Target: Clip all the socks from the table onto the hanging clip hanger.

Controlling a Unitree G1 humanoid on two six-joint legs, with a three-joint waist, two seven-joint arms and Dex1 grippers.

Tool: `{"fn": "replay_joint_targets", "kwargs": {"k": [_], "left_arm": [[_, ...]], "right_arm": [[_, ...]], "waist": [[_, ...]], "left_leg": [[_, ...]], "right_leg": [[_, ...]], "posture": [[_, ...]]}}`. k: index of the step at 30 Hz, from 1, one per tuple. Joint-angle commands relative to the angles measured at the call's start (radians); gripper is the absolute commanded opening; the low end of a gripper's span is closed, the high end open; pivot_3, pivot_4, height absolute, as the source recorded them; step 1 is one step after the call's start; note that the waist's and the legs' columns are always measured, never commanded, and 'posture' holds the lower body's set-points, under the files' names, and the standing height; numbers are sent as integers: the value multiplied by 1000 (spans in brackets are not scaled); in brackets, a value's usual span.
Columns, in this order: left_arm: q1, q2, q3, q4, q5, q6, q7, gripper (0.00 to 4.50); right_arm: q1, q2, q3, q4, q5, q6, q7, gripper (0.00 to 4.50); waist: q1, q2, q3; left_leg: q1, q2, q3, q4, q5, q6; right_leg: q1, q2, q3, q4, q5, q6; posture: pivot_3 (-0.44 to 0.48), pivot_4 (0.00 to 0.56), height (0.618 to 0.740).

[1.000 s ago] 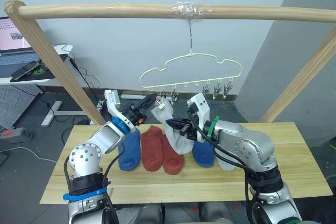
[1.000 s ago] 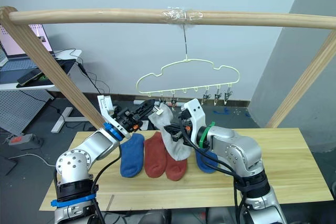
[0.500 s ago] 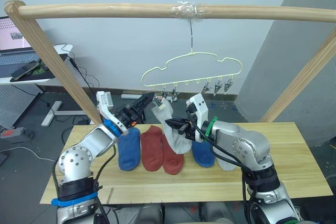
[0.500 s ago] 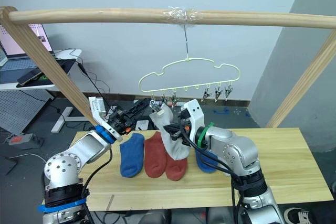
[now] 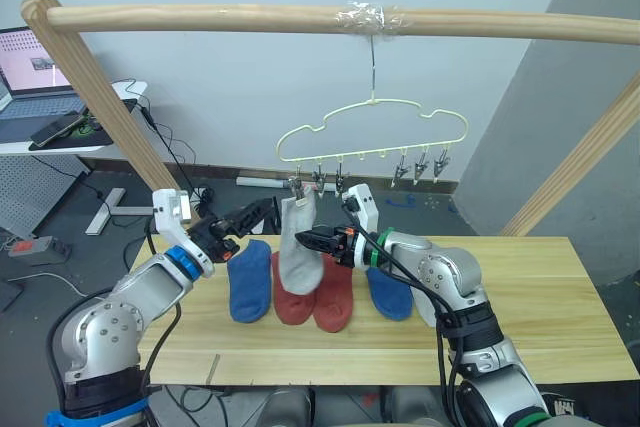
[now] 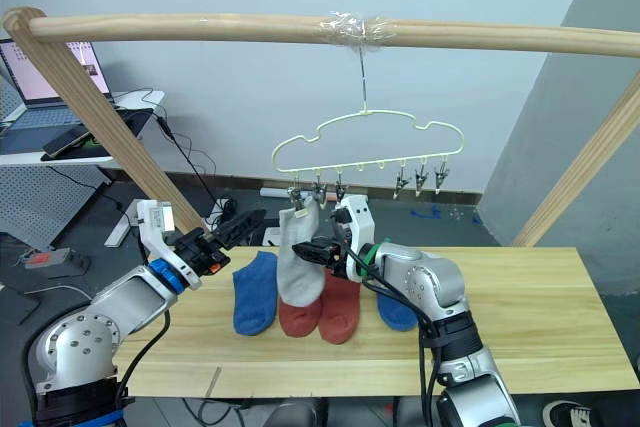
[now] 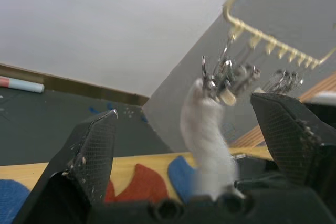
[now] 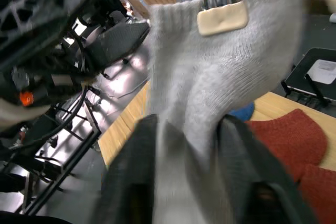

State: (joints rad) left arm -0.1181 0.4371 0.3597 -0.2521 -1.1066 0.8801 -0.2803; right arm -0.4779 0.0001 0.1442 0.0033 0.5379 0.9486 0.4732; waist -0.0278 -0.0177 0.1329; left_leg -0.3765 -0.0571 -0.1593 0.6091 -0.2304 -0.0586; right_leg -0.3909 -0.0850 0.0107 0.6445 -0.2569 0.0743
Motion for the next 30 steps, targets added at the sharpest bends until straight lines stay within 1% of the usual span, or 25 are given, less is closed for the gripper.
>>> {"fn": "replay_joint_targets", "kwargs": {"k": [1,4,9,11,14,16,19,22,28,30], "left_arm": [[6,12,-39,-86,52,-43,-42,4500],[23,8,-72,-115,110,-77,-53,4500],[78,-7,-144,-178,188,-121,-74,4500],[78,-21,-185,-184,236,-146,-76,4500],[53,-44,-271,-154,380,-238,-65,4500],[34,-64,-328,-135,483,-319,-62,4500],[13,-100,-383,-114,579,-407,-69,4500],[15,-128,-431,-104,646,-485,-92,3934],[-18,-194,-458,-21,792,-596,-31,2106],[-40,-218,-461,20,811,-611,-26,2106]], "right_arm": [[3,-24,-3,-23,-1,-14,18,3370],[48,-106,40,-65,-53,-48,41,4442],[129,-219,33,-209,-62,-63,48,4480],[163,-285,42,-280,-71,-67,62,4480],[207,-357,21,-384,-87,-98,63,4480],[224,-371,-14,-441,-99,-138,37,4480],[239,-383,-38,-489,-131,-198,5,4480],[257,-394,-50,-535,-147,-257,7,4500],[274,-355,-99,-551,-163,-353,-43,4500],[270,-350,-108,-540,-174,-390,-47,4500]], "waist": [[-1,0,0],[0,0,0],[-1,0,0],[0,0,0],[1,0,0],[2,0,0],[0,0,0],[-1,0,0],[-3,0,0],[-3,0,0]], "left_leg": [[0,0,0,0,0,0],[-1,0,0,0,0,0],[-4,0,2,0,0,0],[-5,0,2,0,0,0],[-4,0,2,0,0,0],[-5,0,3,1,0,0],[-4,0,4,1,0,0],[-4,0,5,1,0,0],[-4,0,5,1,0,0],[-4,0,5,2,0,0]], "right_leg": [[0,0,0,0,0,0],[-1,0,0,0,0,-1],[-4,-1,2,0,0,0],[-5,-1,1,0,0,0],[-4,-1,1,0,-1,2],[-4,-1,1,0,-1,2],[-4,-1,2,0,-1,2],[-4,-1,2,-1,-1,2],[-4,-1,2,0,-1,2],[-3,-1,2,0,0,3]], "posture": [[17,99,740],[13,99,740],[-4,92,740],[-12,90,740],[-19,86,740],[-32,83,740],[-50,82,740],[-70,81,740],[-89,93,740],[-91,97,740]]}}
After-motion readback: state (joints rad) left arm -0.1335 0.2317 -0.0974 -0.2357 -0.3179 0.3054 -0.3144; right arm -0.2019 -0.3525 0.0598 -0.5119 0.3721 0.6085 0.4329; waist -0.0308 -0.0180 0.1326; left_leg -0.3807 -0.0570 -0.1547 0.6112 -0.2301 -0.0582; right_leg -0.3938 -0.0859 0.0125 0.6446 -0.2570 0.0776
